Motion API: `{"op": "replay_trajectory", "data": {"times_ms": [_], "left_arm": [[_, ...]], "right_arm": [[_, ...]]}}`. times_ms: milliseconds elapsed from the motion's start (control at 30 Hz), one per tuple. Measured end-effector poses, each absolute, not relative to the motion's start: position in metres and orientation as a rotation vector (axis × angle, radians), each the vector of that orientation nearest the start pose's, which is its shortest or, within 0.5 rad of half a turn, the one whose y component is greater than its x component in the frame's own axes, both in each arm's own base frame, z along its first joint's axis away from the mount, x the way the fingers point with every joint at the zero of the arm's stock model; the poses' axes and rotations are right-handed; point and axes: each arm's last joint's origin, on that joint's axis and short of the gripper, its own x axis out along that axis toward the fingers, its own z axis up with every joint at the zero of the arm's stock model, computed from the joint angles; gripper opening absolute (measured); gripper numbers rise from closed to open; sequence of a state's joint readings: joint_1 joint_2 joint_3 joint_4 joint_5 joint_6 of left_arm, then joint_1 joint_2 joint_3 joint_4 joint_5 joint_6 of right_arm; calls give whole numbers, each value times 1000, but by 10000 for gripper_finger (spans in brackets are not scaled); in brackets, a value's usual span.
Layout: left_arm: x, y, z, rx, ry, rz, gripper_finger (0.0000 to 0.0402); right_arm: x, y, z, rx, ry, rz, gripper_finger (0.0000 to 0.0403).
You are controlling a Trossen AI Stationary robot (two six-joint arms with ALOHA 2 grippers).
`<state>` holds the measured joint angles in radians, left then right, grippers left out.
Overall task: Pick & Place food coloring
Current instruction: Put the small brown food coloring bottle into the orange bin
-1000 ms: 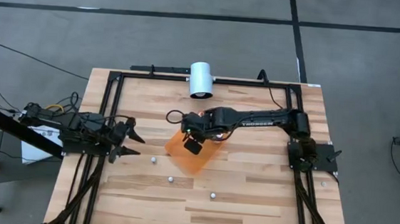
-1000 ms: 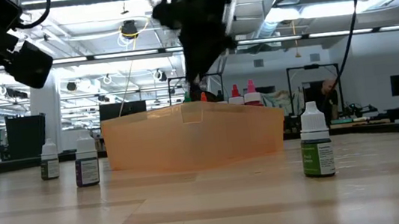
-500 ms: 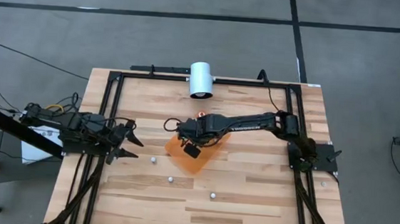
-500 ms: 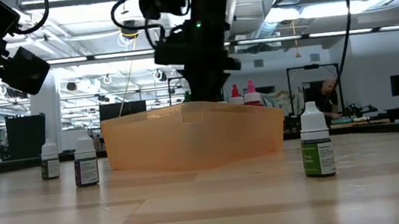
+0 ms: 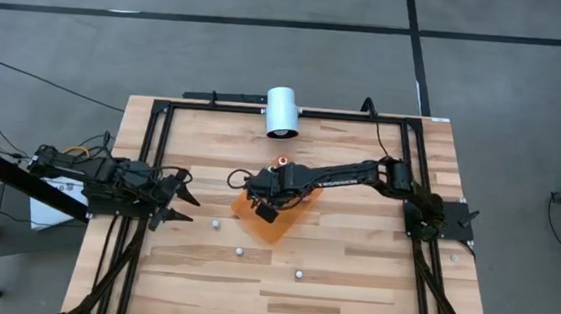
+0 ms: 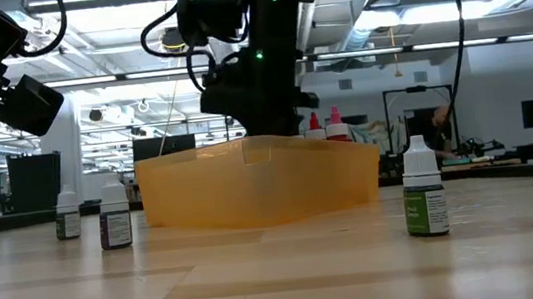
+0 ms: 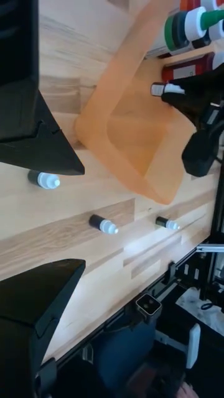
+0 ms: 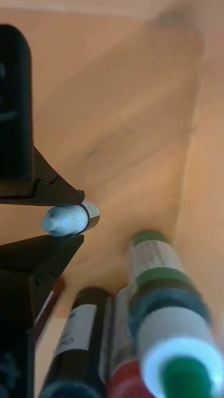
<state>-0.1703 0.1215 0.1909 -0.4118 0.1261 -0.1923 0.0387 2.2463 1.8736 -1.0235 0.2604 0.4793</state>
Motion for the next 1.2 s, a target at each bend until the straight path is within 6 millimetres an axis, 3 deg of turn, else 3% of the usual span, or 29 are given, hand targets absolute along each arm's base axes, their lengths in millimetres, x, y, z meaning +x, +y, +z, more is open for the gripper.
{"op": "replay_trajectory", "data": {"times_ms": [367,533,1200], "left_arm": [[87,-18,180,-172,372,-254,224],[87,-18,180,-172,372,-255,224],[87,-19,180,-181,371,-254,224]], "right_arm": [[452,3,183,195,1297,-520,57],[452,5,173,196,1339,-507,57],[453,3,175,184,1321,-523,57]]}}
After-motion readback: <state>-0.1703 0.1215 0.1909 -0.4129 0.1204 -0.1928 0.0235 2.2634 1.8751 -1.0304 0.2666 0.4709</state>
